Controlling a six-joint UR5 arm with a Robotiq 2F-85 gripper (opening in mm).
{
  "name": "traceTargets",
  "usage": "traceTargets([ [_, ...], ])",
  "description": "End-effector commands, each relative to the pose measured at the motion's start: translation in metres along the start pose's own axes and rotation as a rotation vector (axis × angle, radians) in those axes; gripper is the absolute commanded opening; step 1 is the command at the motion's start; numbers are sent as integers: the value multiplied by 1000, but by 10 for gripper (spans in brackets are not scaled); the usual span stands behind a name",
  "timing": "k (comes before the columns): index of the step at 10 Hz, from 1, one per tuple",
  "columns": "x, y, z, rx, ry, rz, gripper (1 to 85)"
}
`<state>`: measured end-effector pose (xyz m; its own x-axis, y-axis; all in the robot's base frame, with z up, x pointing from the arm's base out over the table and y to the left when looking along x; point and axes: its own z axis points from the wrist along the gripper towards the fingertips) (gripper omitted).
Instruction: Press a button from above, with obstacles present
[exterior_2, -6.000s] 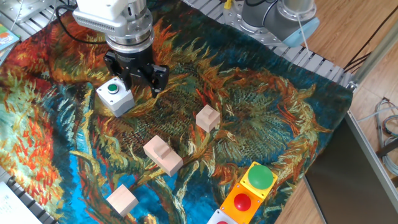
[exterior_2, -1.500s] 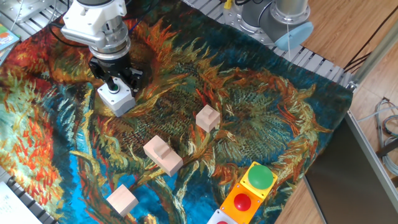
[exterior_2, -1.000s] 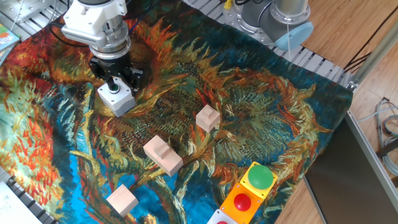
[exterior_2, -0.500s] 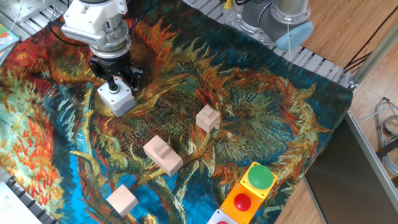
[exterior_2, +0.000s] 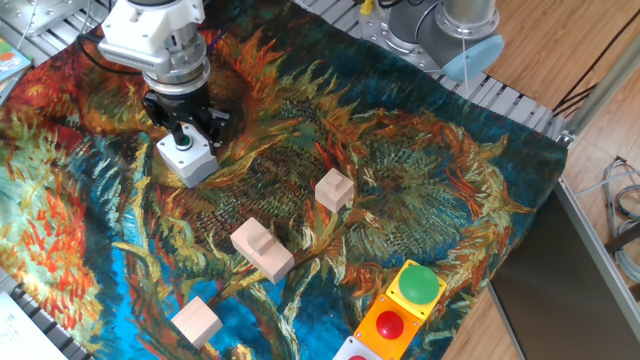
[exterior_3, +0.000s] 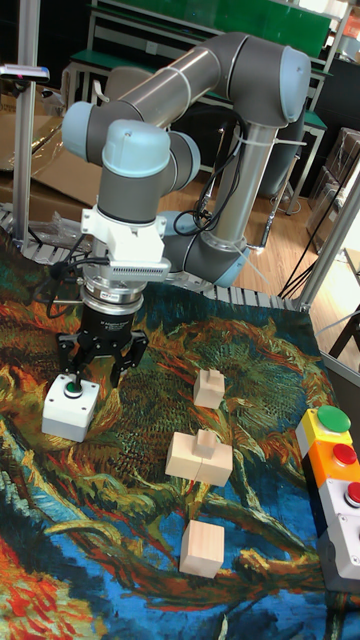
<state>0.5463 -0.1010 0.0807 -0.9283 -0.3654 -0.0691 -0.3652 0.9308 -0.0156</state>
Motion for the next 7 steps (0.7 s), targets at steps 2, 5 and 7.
traceTargets([
  [2, -2, 0, 1, -9, -12, 9, 573],
  [5, -1, 2, 1, -13, -10, 10, 573],
  [7, -2, 2, 2, -13, -10, 10, 573],
])
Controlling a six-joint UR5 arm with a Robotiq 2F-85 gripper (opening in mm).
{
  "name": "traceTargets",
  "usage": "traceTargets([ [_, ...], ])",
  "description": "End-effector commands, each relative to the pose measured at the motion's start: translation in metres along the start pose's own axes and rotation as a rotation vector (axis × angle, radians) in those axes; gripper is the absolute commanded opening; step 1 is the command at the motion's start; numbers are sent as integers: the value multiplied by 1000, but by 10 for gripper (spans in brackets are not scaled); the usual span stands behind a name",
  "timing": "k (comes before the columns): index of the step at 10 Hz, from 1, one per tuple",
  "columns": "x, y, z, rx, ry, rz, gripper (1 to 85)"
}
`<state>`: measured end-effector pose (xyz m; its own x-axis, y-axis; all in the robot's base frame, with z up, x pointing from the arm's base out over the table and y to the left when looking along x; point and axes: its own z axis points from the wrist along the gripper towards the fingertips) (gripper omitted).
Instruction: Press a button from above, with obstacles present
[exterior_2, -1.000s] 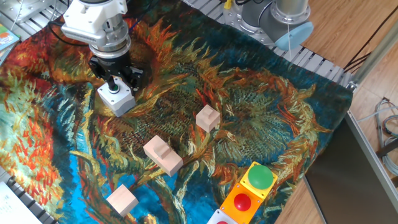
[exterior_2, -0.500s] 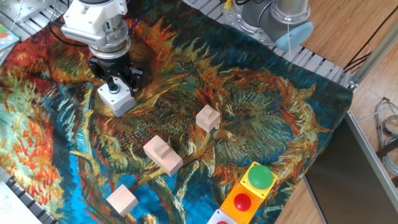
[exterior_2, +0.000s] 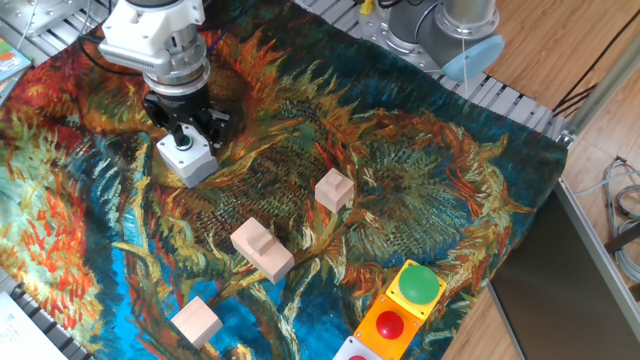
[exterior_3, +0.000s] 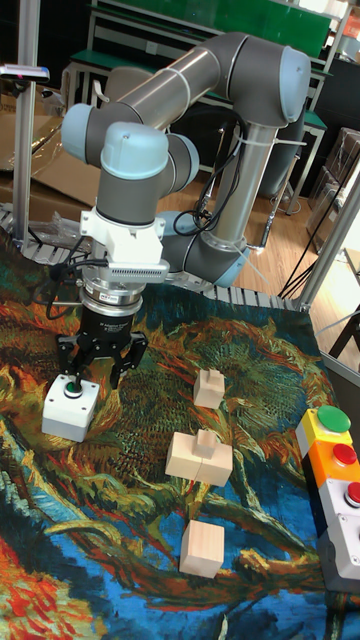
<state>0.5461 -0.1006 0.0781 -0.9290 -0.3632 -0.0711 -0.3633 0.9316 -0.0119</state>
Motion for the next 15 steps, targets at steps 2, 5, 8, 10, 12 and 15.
traceTargets([
  [2, -1, 2, -1, -10, -7, 7, 573],
  [5, 0, 1, 1, -12, -11, 4, 570],
  [8, 0, 2, 1, -16, -12, 5, 570],
  [10, 0, 2, 1, -16, -12, 3, 570],
  [12, -2, 1, 4, -16, -17, -1, 570],
  [15, -3, 0, 4, -13, -19, -6, 570],
])
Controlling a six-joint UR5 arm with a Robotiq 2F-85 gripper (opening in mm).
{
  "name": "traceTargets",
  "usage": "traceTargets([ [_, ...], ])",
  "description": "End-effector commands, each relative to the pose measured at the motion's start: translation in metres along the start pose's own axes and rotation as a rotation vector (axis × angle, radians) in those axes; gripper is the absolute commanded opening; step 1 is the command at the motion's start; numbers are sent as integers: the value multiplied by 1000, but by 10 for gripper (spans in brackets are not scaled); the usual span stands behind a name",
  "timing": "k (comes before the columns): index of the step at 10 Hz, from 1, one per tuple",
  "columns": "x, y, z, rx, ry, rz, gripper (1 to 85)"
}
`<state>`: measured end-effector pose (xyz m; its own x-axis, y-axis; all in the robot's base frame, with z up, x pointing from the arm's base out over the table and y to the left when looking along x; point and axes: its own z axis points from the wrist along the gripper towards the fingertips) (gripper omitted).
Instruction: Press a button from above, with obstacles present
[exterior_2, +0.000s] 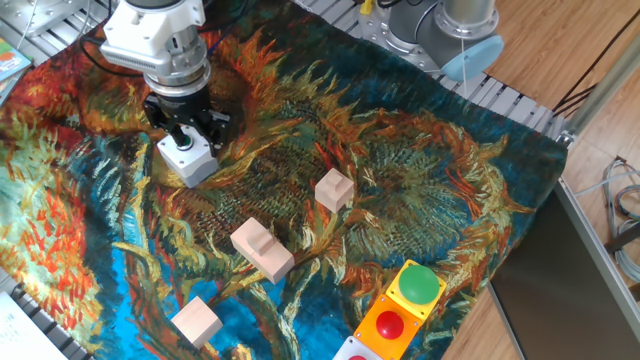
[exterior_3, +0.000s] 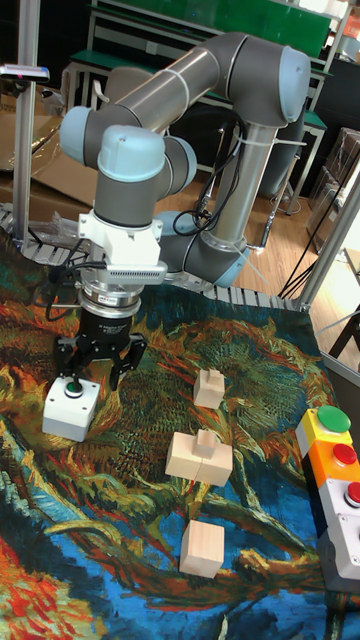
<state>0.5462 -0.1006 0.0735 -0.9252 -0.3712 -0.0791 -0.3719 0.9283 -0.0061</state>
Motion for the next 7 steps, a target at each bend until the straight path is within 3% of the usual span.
traceTargets([
  [1, -3, 1, 0, -8, -12, 3, 570],
  [7, -5, 3, -11, -9, -26, 5, 570],
])
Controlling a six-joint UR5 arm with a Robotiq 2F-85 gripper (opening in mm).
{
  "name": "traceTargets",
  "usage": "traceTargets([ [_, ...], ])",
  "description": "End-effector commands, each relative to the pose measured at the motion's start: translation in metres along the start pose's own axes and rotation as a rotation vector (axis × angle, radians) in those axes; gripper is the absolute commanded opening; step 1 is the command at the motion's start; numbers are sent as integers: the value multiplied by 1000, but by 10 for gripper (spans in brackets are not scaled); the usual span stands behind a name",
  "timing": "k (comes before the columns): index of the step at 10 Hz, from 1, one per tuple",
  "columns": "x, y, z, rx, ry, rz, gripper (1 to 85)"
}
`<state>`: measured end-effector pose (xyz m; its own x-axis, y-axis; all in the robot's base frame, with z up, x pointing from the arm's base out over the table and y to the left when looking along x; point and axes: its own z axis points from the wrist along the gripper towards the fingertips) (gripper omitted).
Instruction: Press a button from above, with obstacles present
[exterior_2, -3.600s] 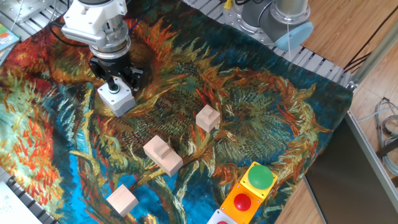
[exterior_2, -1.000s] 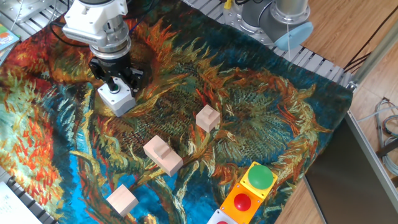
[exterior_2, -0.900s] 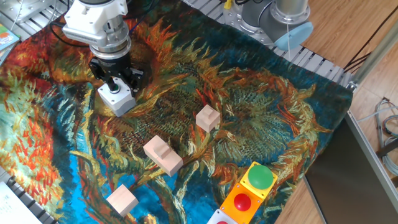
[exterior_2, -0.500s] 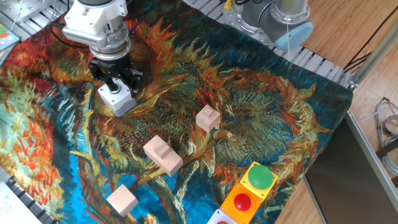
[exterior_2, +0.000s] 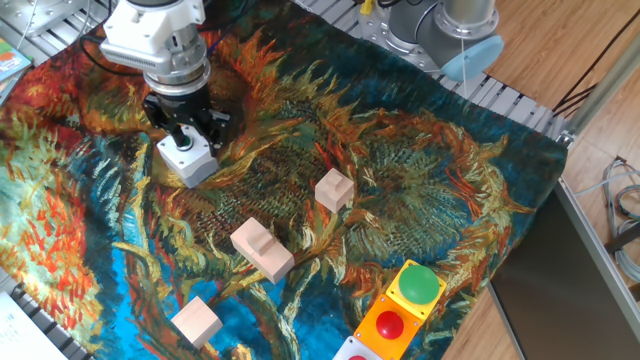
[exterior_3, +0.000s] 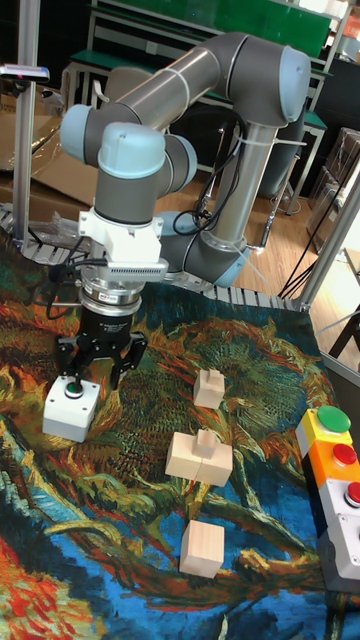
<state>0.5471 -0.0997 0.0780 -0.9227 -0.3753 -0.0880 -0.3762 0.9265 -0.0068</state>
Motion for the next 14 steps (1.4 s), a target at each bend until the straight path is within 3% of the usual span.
traceTargets([
  [1, -4, 3, -7, -10, -19, 11, 570],
  [7, -1, 0, -8, -11, -17, 27, 530],
  [9, -1, 0, -8, -12, -11, 45, 390],
  [11, 1, -5, -11, 8, 12, 95, 13],
  [14, -4, -8, -17, -7, -1, 98, 13],
])
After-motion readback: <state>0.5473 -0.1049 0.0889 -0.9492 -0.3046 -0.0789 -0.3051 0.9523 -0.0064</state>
